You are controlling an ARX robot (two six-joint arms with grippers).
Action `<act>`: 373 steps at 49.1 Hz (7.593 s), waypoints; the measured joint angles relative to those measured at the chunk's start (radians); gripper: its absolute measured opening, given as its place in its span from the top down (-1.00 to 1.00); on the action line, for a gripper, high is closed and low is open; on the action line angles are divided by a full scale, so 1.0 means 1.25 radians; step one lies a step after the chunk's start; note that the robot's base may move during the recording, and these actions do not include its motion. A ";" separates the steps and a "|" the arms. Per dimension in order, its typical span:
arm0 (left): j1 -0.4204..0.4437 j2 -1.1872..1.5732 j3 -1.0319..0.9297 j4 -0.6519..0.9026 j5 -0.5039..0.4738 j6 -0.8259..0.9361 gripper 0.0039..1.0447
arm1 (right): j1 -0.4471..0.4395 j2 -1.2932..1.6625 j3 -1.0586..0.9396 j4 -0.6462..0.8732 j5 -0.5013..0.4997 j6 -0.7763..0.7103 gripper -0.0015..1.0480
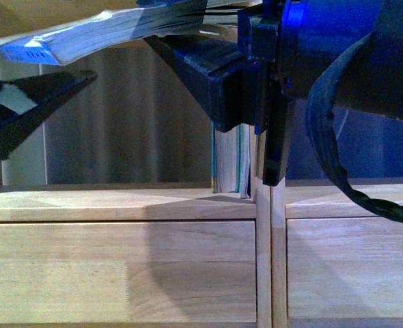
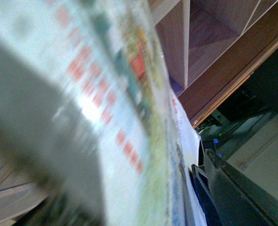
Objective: Organize books on shelf
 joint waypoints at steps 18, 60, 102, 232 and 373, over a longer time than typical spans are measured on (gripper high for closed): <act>0.064 -0.150 -0.124 -0.016 -0.013 0.019 0.80 | -0.017 -0.047 -0.053 0.006 -0.048 -0.010 -0.38; -0.144 0.187 0.332 -0.409 -0.645 1.088 0.86 | -0.700 -0.658 -0.317 -0.371 -0.483 -0.336 -0.86; -0.200 0.483 0.623 -0.474 -0.717 1.257 0.86 | -0.763 -0.737 -0.329 -0.469 -0.477 -0.613 -0.86; -0.142 -0.099 0.013 -0.372 -0.559 0.948 -0.85 | -0.763 -0.737 -0.329 -0.469 -0.477 -0.614 -0.86; 0.082 -0.994 -0.607 -0.804 -0.683 0.928 0.12 | -0.469 -1.029 -0.643 -0.738 0.251 -0.923 0.25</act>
